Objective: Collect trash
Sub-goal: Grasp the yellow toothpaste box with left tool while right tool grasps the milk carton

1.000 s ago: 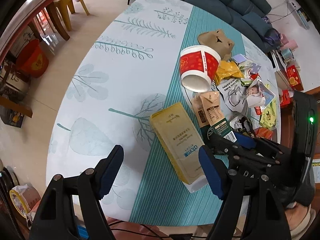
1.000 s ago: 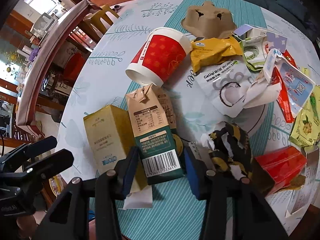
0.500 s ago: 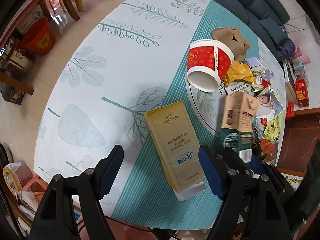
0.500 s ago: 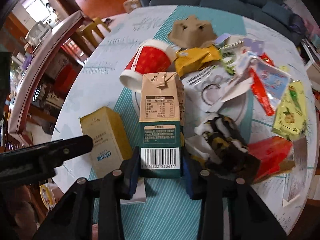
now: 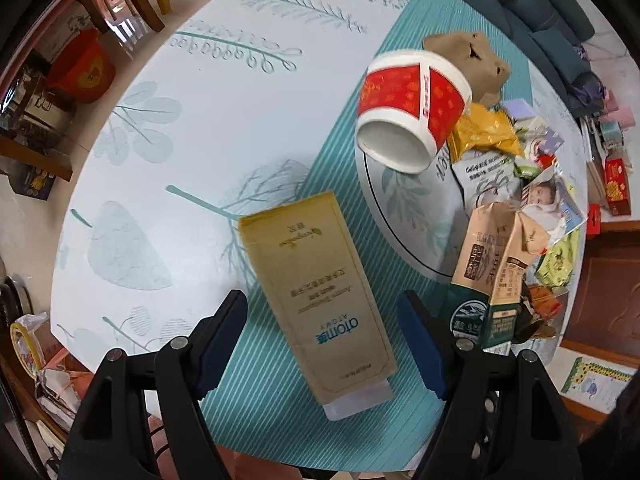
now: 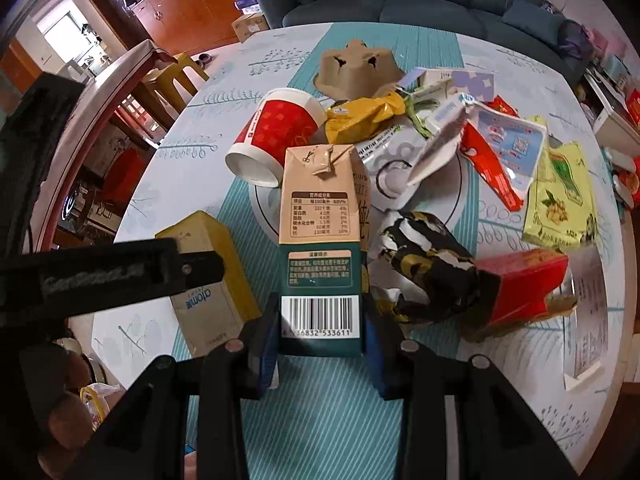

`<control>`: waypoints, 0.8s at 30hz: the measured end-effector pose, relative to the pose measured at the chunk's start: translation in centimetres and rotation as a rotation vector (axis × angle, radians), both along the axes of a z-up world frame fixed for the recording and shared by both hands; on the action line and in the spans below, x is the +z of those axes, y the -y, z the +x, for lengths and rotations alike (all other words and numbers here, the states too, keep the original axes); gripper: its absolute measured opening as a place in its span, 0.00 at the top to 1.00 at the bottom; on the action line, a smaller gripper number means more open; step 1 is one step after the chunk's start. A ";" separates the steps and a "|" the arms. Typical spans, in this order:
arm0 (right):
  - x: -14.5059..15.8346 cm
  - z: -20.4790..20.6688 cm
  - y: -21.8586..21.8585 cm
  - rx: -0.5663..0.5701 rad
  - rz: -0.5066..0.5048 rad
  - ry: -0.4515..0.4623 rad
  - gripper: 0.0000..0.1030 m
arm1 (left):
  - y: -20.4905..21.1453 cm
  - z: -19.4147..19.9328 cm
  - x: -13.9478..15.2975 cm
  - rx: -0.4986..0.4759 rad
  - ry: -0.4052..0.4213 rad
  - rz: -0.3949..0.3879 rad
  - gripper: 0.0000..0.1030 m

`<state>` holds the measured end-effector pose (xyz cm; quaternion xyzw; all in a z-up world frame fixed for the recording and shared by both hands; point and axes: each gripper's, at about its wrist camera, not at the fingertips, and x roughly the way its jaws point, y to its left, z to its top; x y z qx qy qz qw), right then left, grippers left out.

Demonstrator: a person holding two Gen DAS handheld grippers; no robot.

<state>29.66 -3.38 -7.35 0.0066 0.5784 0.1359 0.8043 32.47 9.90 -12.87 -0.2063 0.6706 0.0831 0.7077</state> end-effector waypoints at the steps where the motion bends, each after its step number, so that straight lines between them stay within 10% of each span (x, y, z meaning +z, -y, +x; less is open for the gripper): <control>1: -0.1 -0.2 0.0 -0.001 -0.002 0.000 0.64 | 0.3 0.1 -0.3 -0.010 -0.006 0.005 0.26; 11: 0.4 -1.4 0.1 -0.010 0.043 -0.009 0.64 | 1.2 -0.4 -2.3 -0.148 -0.067 0.065 0.46; 24: 5.1 -7.4 1.6 0.011 0.112 0.052 0.64 | 2.7 -5.5 4.7 -0.292 0.099 0.153 0.47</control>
